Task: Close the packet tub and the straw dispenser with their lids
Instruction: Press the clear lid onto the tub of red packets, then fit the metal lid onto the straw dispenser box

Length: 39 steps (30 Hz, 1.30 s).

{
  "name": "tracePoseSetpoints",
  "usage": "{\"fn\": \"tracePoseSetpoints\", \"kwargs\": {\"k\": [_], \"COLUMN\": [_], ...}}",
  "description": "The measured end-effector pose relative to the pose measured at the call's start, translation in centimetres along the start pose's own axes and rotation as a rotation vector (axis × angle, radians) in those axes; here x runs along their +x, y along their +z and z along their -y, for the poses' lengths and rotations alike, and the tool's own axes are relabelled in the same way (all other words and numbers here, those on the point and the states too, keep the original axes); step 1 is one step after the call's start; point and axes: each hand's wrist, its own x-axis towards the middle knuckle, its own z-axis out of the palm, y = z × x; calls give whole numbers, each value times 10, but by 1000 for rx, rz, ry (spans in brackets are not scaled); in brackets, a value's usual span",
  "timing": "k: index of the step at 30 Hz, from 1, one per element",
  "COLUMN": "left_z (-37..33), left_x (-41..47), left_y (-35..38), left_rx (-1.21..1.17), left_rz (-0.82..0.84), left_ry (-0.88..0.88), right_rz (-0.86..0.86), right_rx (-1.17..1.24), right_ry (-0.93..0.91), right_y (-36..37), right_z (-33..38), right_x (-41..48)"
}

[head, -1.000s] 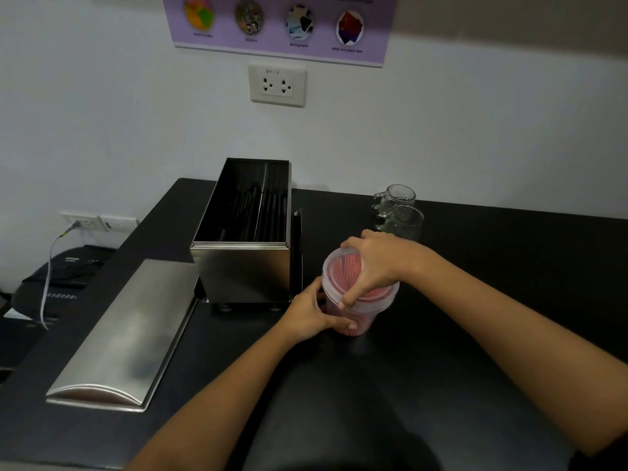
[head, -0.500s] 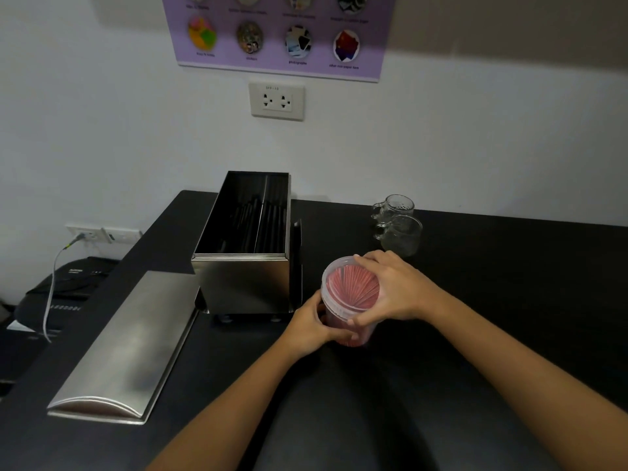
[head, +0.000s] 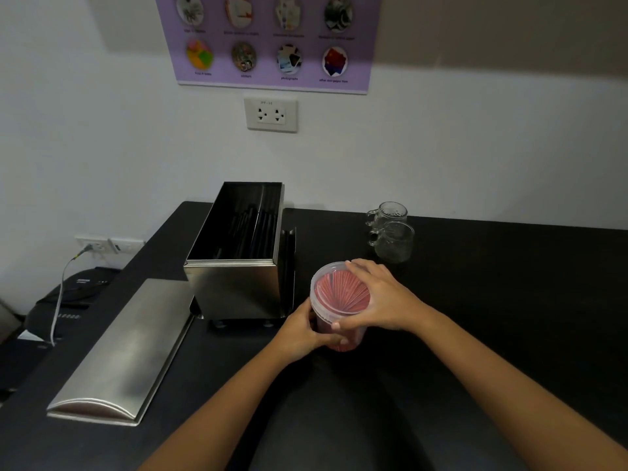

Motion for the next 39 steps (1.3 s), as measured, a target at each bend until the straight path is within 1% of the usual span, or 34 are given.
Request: {"fn": "tracePoseSetpoints", "kwargs": {"k": [3, 4, 6, 8, 11, 15, 20, 23, 26, 30, 32, 34, 37, 39], "left_z": [1, 2, -5, -9, -17, -24, -24, -20, -11, 8, 21, 34, 54, 67], "left_x": [-7, -9, -15, -17, -26, -58, -104, -129, -145, -160, -164, -166, -165, -162], "left_y": [-4, -5, 1, -6, -18, -31, -59, -84, -115, -160, -183, -201, -226, -241], "left_rx": [43, 49, 38, 13, 43, 51, 32, 27, 17, 107, 166, 192, 161, 126], "left_rz": [20, 34, 7, 23, 18, -55, -176, -245, -349, -509, -587, -623, -631, -634], "left_ry": [18, 12, -33, -74, -130, -159, -135, -136, -140, -182, -217, -262, -327, -362], "right_rz": [13, -4, -24, -66, -163, -260, -319, -297, -250, -177, -116, -37, 75, 84], "right_rx": [147, 201, 290, 349, 418, 434, 449, 456, 473, 500, 495, 481, 467, 469], "right_ry": [44, 67, 68, 100, 103, -32, -230, -310, -387, -438, -413, -327, -113, 21], "right_y": [6, 8, 4, 1, -6, -19, -21, -10, 8, 53, 85, 114, 148, 165], "right_z": [1, 0, -9, -10, -11, 0, 45, 77, 107, 146, 164, 177, 195, 206], "right_x": [0, 0, -7, -7, -14, -18, -19, -20, -18, -7, 2, 14, 36, 52]}}
